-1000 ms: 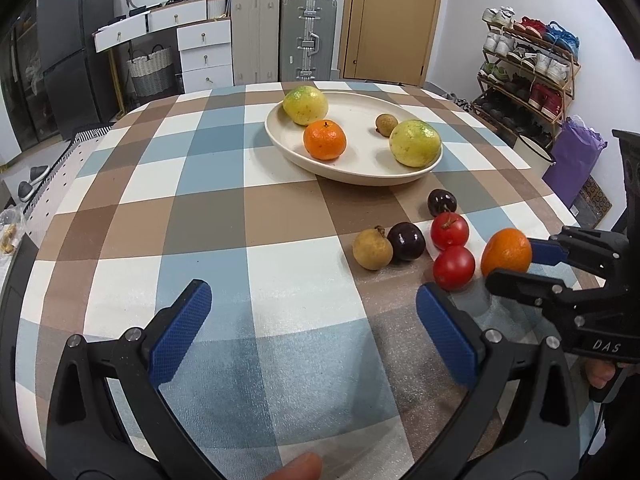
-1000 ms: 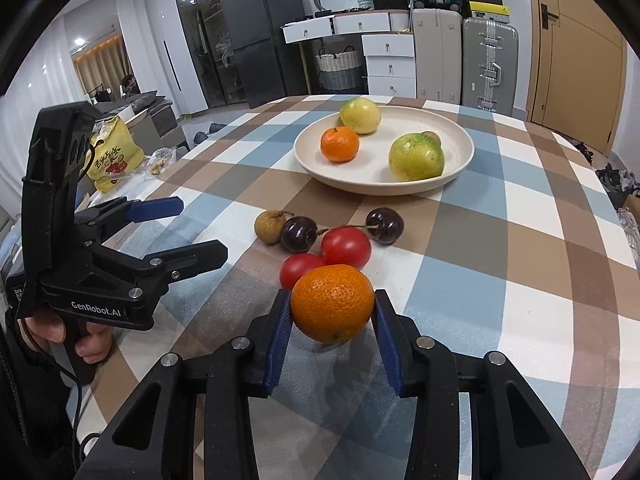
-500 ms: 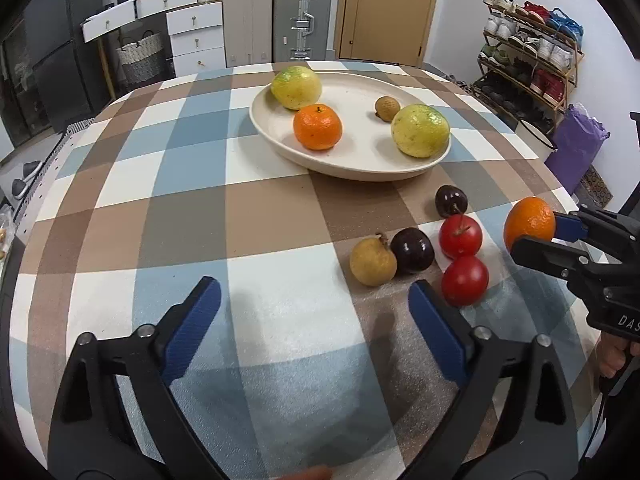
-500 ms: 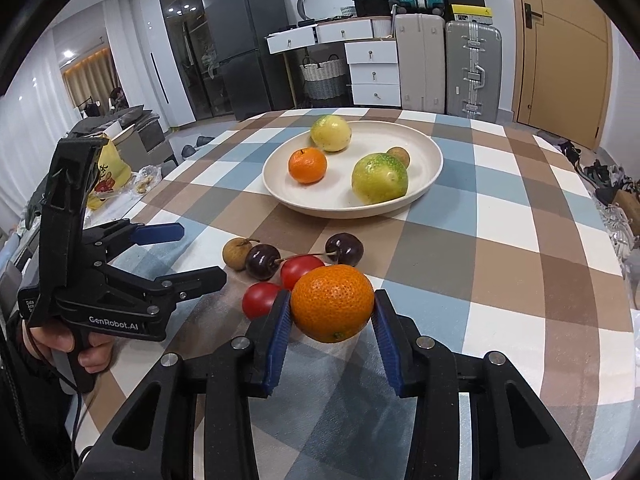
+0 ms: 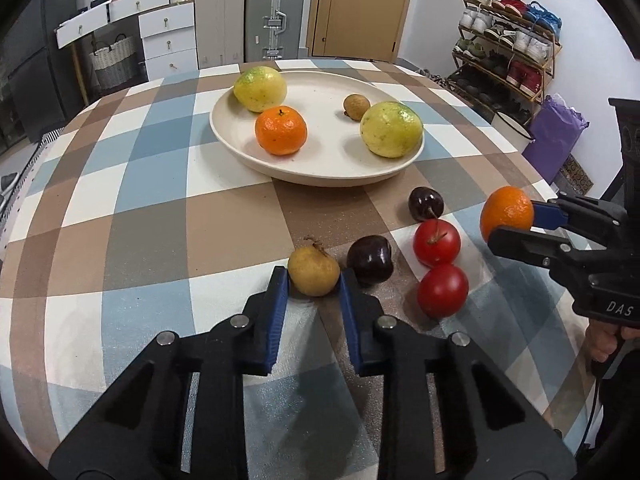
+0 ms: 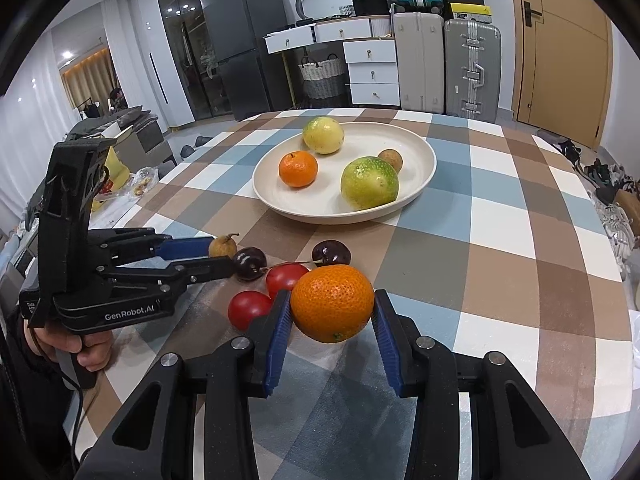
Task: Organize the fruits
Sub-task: 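Grasp the second orange with the right gripper while the left gripper grasps the pear, then carry the orange and brown pear onto the plate and open both grippers, then withdraw both grippers from the plate toward the dark plums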
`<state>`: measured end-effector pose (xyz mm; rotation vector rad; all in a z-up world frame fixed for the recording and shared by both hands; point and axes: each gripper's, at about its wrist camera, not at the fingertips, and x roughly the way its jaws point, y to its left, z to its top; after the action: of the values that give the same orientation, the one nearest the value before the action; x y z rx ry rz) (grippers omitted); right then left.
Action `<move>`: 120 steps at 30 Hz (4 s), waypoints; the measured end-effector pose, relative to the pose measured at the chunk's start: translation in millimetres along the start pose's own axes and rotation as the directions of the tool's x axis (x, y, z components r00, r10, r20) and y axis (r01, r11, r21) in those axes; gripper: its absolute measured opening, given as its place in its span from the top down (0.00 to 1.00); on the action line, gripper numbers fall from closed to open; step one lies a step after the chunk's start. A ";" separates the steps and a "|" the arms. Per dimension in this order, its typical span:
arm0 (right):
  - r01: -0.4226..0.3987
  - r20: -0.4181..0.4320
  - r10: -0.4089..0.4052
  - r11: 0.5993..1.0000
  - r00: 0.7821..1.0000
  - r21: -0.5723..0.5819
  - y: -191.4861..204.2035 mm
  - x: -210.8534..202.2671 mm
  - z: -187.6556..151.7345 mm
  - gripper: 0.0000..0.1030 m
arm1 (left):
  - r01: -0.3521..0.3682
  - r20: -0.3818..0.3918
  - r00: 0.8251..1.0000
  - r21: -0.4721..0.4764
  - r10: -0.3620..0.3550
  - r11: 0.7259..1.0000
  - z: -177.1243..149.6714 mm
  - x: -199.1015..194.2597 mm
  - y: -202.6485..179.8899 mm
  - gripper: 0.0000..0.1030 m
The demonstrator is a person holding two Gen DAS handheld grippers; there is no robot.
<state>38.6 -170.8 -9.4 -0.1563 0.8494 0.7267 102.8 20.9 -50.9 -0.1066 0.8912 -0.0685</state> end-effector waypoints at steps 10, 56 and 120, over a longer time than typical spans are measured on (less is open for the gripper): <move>0.002 0.011 -0.002 1.000 1.000 0.008 -3.5 -0.6 1.9 0.61 | 0.032 0.052 0.998 -0.028 -0.030 0.999 0.6 -14.1 7.0 0.78; 0.000 0.138 -0.007 0.999 0.990 0.053 -32.9 28.7 94.7 0.61 | -0.004 0.179 0.984 -0.028 0.010 1.000 76.7 4.7 7.8 0.78; 0.113 0.109 -0.115 0.993 0.987 0.020 -34.6 33.7 54.6 0.01 | -0.063 0.146 0.986 -0.085 0.075 0.994 49.9 -1.2 21.5 0.01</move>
<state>109.9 -157.2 -3.0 -0.1501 0.7337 0.6165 141.3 45.5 -21.5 -0.1541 0.7475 0.0396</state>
